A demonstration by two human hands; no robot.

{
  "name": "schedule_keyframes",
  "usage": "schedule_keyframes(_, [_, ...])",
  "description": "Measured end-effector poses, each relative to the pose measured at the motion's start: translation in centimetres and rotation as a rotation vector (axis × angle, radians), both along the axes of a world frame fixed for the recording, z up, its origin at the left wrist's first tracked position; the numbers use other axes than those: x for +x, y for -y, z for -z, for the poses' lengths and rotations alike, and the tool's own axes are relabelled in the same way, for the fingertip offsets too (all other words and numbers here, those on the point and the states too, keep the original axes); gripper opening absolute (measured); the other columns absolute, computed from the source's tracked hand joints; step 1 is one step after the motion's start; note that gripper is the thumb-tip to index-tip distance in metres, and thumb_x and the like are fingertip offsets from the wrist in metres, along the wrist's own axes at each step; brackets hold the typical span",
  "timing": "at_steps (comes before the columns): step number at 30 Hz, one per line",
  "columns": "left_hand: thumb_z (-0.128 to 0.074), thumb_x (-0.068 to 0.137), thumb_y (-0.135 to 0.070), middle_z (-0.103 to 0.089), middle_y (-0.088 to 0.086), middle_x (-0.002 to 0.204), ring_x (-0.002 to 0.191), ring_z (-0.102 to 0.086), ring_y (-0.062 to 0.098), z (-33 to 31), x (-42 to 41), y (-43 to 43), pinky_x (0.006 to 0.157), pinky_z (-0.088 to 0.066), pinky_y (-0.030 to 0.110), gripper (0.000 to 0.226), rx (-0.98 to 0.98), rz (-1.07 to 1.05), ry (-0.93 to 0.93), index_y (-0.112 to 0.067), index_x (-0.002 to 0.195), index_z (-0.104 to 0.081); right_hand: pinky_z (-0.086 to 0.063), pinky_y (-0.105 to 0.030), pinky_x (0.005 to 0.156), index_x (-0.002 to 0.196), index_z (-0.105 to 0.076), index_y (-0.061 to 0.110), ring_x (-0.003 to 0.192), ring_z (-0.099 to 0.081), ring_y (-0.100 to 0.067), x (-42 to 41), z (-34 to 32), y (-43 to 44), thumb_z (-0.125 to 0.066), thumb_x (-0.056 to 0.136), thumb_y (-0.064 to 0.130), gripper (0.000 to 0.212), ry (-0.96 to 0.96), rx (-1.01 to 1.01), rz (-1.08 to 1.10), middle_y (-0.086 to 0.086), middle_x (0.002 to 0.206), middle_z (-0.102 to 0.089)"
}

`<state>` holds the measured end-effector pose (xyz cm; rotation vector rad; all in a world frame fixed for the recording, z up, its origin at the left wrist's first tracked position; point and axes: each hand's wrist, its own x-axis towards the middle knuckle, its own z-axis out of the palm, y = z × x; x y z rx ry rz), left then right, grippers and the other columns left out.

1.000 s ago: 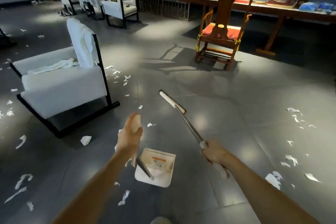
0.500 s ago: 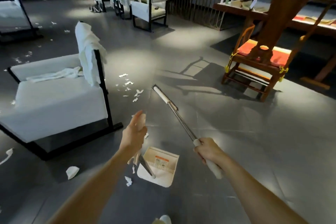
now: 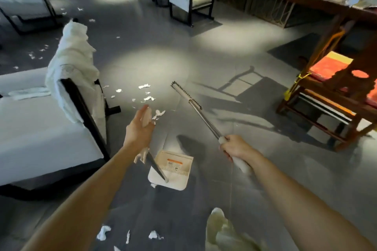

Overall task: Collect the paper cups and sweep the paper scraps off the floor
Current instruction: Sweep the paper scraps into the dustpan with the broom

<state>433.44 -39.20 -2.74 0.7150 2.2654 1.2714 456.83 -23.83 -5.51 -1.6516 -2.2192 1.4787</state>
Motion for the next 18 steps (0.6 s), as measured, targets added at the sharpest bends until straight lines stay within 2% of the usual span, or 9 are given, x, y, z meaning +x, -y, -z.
schedule_keyframes(1, [-0.05,0.091,-0.019,-0.062,0.017,0.114,0.071,-0.058,0.028,-0.1,-1.0,-2.3,0.065,-0.049,0.033,0.054,0.011,-0.045,0.013,-0.046,0.136,-0.038,-0.036,-0.022,0.04,0.083,-0.056,0.004,0.042,-0.044,-0.019,-1.0,-0.1,-3.3,-0.054,0.081,-0.001,0.006,0.006,-0.007,-0.018,-0.01,0.054,-0.049])
schedule_keyframes(4, [-0.051,0.09,-0.017,-0.063,0.016,0.111,0.062,-0.053,0.018,-1.1,-4.2,-8.4,0.057,-0.044,0.028,0.055,0.031,-0.16,0.036,-0.048,0.134,-0.039,-0.038,-0.024,0.042,0.083,-0.057,0.006,0.044,-0.047,-0.02,-4.8,-0.9,-12.5,-0.055,0.08,0.001,0.006,0.02,0.004,-0.063,-0.01,0.057,-0.053])
schedule_keyframes(9, [-0.05,0.09,-0.013,-0.062,0.006,0.091,0.051,-0.048,0.014,-1.6,-10.5,-17.9,0.047,-0.043,0.026,0.055,0.064,-0.321,0.07,-0.044,0.134,-0.042,-0.039,-0.024,0.043,0.086,-0.061,0.008,0.041,-0.046,-0.018,-13.3,-0.6,-25.0,-0.058,0.083,0.004,0.006,-0.043,-0.041,-0.101,-0.007,0.053,-0.052])
schedule_keyframes(13, [-0.049,0.089,-0.009,-0.056,0.003,0.074,0.046,-0.046,0.011,-0.6,-17.2,-27.7,0.038,-0.04,0.018,0.055,0.05,-0.329,0.06,-0.039,0.135,-0.042,-0.037,-0.023,0.04,0.098,-0.064,0.002,0.044,-0.045,-0.018,-20.8,1.2,-34.5,-0.057,0.083,0.002,0.017,-0.091,-0.078,-0.121,-0.007,0.054,-0.052])
schedule_keyframes(18, [-0.051,0.095,-0.015,-0.059,0.005,0.083,0.053,-0.046,0.015,0.1,-27.6,-39.5,0.043,-0.043,0.027,0.053,0.05,-0.309,0.095,-0.043,0.138,-0.037,-0.037,-0.021,0.038,0.097,-0.065,0.008,0.045,-0.044,-0.017,-32.0,0.7,-46.7,-0.054,0.081,-0.003,0.022,-0.093,-0.096,-0.182,-0.009,0.06,-0.054])
